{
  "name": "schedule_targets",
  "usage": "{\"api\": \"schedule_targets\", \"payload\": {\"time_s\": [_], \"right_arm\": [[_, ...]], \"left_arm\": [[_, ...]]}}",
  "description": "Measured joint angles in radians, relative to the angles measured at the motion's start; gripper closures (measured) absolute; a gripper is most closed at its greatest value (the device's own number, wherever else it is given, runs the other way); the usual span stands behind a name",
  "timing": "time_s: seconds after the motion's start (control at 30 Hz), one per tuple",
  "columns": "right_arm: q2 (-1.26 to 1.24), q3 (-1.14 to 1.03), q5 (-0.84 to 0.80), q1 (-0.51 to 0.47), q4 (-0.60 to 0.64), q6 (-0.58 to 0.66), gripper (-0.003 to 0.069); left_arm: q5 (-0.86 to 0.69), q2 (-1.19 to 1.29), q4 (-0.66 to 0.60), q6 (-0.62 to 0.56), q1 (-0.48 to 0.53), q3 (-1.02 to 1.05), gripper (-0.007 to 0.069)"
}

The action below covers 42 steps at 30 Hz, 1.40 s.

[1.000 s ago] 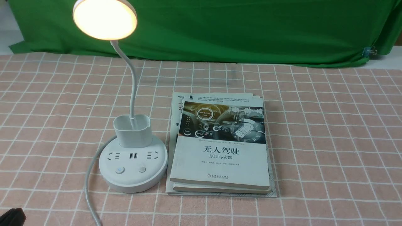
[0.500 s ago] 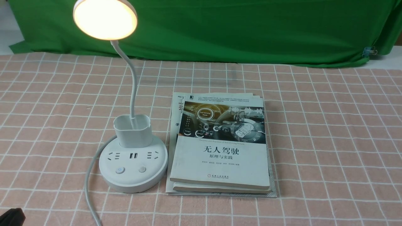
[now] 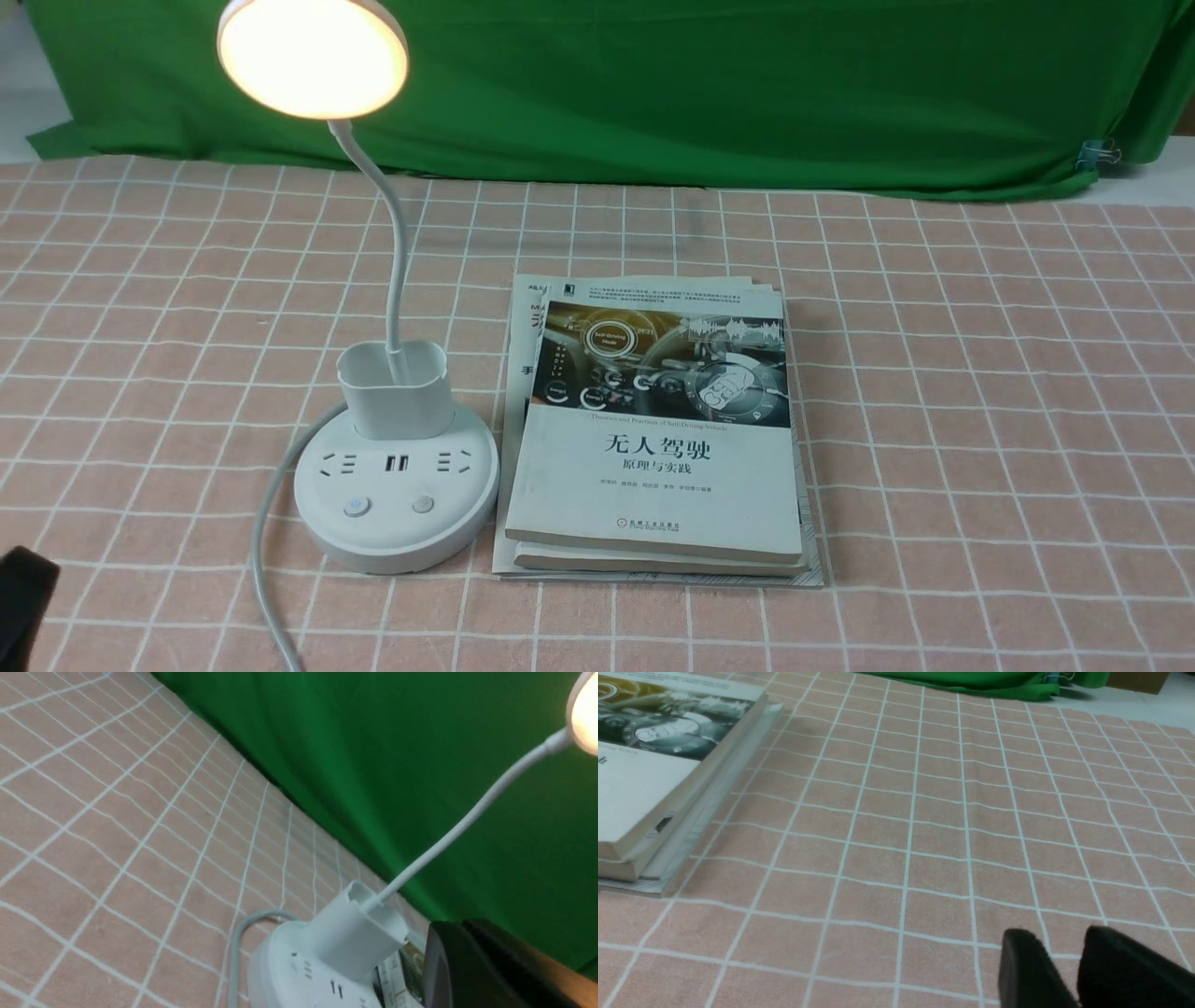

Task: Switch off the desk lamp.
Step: Use the left arm to press the button switch on the lamp holder

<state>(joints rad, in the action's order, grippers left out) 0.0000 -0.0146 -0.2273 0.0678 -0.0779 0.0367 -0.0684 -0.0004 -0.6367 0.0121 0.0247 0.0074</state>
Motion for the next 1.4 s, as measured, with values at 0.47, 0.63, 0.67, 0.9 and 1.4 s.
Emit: {"api": "schedule_targets", "payload": {"time_s": [0.47, 0.63, 0.67, 0.9, 1.4], "right_arm": [[0.000, 0.000, 0.000, 0.000, 0.000, 0.000, 0.0419], [0.000, 0.000, 0.000, 0.000, 0.000, 0.000, 0.0419], [0.000, 0.000, 0.000, 0.000, 0.000, 0.000, 0.0419], [0.000, 0.000, 0.000, 0.000, 0.000, 0.000, 0.0419], [0.000, 0.000, 0.000, 0.000, 0.000, 0.000, 0.0419]], "left_arm": [[-0.288, 0.203, 0.147, -0.004, 0.000, -0.279, 0.0624], [-0.655, 0.523, 0.279, -0.096, 0.000, -0.532, 0.0624], [-0.722, 0.614, 0.293, -0.136, 0.000, -0.584, 0.0624], [-0.823, 1.036, 0.308, -0.180, -0.120, -0.761, 0.0624], [-0.837, 1.584, 0.486, -0.048, -0.462, -1.082, 0.0624]]}}
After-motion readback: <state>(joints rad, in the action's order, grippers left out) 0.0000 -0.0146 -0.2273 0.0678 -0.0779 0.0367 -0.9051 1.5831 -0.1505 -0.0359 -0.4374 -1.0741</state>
